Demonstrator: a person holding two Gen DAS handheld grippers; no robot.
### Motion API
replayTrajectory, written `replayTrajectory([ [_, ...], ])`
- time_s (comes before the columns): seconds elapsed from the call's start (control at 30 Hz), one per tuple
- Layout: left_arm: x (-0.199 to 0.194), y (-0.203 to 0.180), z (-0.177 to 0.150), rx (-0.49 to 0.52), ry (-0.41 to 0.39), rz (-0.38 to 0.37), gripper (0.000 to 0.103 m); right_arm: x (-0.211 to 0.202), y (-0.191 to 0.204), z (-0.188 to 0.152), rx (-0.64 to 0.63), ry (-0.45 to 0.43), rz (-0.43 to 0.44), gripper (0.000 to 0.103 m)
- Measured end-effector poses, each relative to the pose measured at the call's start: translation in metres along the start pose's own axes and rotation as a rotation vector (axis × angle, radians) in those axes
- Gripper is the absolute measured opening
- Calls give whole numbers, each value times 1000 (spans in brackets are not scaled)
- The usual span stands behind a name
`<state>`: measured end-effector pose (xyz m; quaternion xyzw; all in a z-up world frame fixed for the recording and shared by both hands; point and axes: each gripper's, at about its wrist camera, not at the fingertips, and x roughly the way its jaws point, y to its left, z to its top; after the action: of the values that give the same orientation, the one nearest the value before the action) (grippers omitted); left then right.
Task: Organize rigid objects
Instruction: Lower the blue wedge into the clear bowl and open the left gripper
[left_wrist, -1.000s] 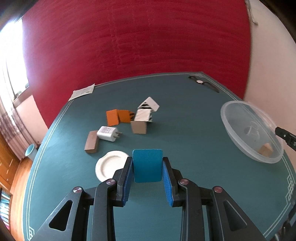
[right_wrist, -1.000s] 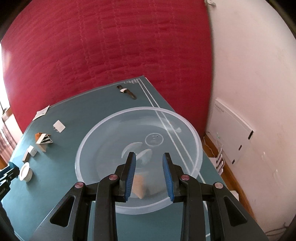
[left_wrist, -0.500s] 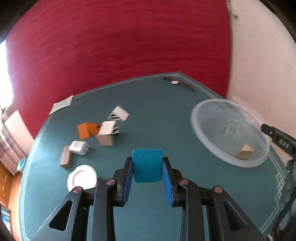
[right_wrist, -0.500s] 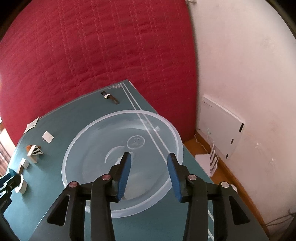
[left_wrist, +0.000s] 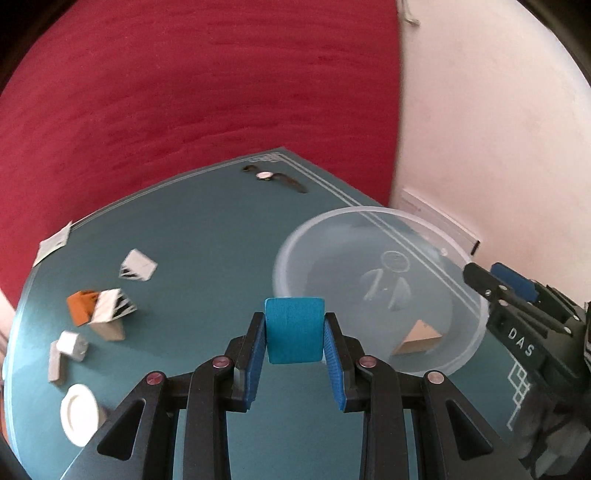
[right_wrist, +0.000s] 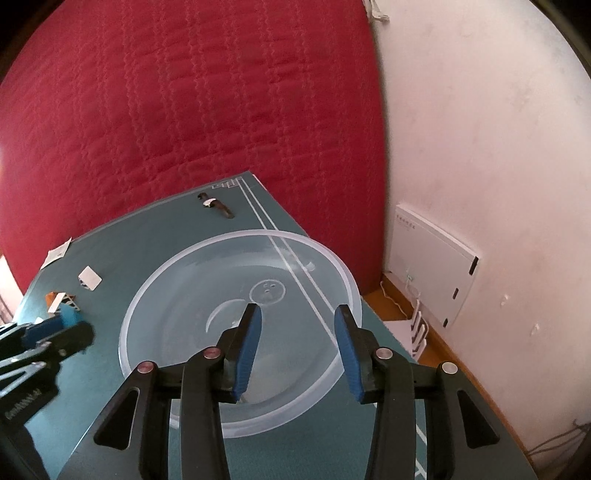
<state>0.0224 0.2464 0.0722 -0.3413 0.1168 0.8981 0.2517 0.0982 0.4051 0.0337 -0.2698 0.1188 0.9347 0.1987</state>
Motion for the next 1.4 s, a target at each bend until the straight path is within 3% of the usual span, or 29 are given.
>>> replayTrajectory([
  [0.33, 17, -18, 11, 24, 9, -85, 33, -1, -1, -1, 3, -6, -3, 43],
  [0.4, 17, -18, 11, 21, 17, -90, 53, 0, -2, -1, 4, -5, -4, 43],
  [0.43, 17, -16, 11, 12, 10, -82, 70, 0, -2, -1, 4, -5, -4, 43],
  [0.47, 15, -15, 10, 6, -1, -71, 75, 0, -1, -1, 4, -6, -4, 45],
  [0.7, 8, -4, 3, -6, -24, 16, 76, 1, -2, -3, 9, -9, -4, 49],
  [0.9, 1, -1, -5, 3, -52, 69, 90, 0, -1, -6, 1, -8, 1, 52],
  [1.17, -4, 0, -9, 11, -73, 93, 98, -2, 2, -10, -12, -13, 5, 57],
  [1.4, -7, 10, -15, -19, -58, 119, 99, -3, 8, -13, -35, -15, 20, 70],
])
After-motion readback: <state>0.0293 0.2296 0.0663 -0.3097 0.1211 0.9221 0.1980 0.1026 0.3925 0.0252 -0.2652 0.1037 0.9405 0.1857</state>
